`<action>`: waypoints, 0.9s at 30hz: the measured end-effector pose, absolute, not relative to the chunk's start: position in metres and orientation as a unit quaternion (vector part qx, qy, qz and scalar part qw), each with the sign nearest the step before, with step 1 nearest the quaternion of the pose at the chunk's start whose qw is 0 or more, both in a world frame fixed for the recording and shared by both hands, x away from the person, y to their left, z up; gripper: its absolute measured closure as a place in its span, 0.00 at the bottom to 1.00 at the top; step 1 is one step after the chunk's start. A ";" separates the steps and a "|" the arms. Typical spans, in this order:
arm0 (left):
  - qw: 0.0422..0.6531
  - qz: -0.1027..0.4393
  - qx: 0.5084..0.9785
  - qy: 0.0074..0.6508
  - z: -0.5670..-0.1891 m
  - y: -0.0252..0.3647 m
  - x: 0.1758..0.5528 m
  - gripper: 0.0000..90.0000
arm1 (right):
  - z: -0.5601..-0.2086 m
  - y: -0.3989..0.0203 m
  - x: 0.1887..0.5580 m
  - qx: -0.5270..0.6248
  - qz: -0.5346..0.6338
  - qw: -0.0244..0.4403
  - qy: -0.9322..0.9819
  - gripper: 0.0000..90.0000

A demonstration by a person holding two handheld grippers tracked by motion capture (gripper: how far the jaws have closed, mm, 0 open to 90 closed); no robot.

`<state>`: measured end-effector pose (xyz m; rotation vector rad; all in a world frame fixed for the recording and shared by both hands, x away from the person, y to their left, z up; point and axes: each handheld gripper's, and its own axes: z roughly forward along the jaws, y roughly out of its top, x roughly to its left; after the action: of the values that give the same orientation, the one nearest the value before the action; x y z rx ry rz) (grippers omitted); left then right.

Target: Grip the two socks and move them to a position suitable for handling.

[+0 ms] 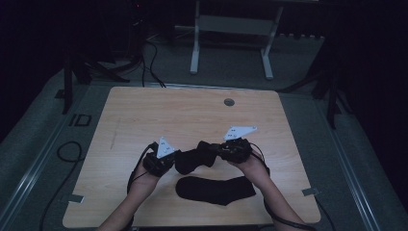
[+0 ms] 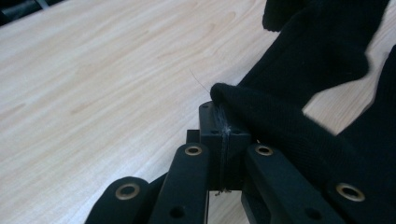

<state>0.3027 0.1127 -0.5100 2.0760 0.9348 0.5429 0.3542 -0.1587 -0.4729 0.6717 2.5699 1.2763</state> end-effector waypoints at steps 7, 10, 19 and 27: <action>0.404 0.202 0.810 0.373 -0.509 0.114 0.305 1.00 | -0.483 -0.161 0.362 0.247 0.423 0.102 0.866 0.91; 0.406 0.197 0.810 0.375 -0.511 0.114 0.309 0.99 | -0.484 -0.163 0.365 0.259 0.419 0.110 0.863 0.91; 0.363 0.182 0.818 0.407 -0.534 0.121 0.326 0.97 | -0.501 -0.168 0.369 0.271 0.385 0.117 0.875 0.91; 0.380 0.164 0.823 0.389 -0.531 0.112 0.318 0.97 | -0.509 -0.186 0.379 0.312 0.371 0.126 0.866 0.57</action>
<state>0.3180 0.1123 -0.5306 2.1021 0.9932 0.4201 0.3792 -0.1857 -0.5088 0.9098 2.5209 1.0797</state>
